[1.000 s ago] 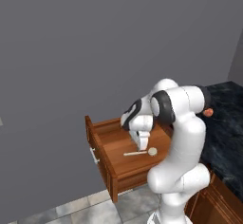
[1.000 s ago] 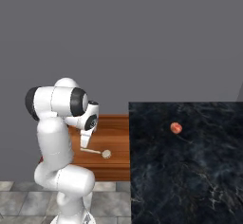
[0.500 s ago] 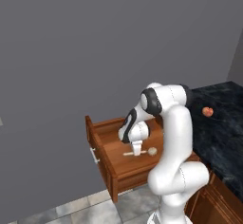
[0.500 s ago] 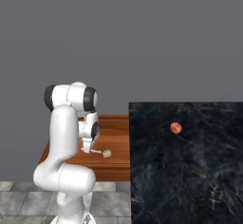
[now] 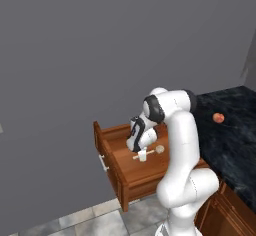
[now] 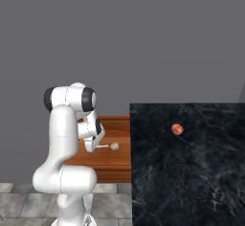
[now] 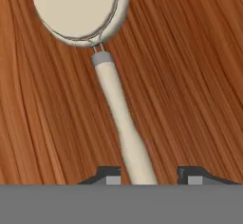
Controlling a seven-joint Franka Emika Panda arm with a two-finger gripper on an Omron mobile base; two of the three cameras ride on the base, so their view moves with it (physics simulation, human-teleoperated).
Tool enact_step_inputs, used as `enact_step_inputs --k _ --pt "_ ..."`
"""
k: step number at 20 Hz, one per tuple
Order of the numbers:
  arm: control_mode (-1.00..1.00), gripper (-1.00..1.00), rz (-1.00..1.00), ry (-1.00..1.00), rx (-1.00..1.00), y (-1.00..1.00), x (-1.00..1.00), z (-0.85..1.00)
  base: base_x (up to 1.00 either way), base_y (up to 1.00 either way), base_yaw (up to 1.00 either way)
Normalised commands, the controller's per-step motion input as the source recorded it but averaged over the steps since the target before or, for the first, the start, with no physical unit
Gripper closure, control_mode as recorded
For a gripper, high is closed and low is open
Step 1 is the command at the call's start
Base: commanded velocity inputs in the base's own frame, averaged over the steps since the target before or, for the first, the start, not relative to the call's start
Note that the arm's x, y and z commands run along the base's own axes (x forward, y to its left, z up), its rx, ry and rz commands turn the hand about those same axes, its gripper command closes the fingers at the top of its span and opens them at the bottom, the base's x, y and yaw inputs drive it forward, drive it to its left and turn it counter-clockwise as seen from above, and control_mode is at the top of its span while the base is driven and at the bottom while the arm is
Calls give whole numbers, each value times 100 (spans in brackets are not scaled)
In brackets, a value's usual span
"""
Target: Pick the dish brush from the drawer and place it on the counter.
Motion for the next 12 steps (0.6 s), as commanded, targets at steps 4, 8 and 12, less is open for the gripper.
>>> enact_step_inputs --k 4,8,12 --pt "-100 100 -20 -10 0 -99 -100 -100 0 0 0" --pt "-100 100 -20 -5 -2 -61 -79 -95 0 0 0" --pt "-100 100 -10 -10 -2 6 -33 -22 0 0 0"
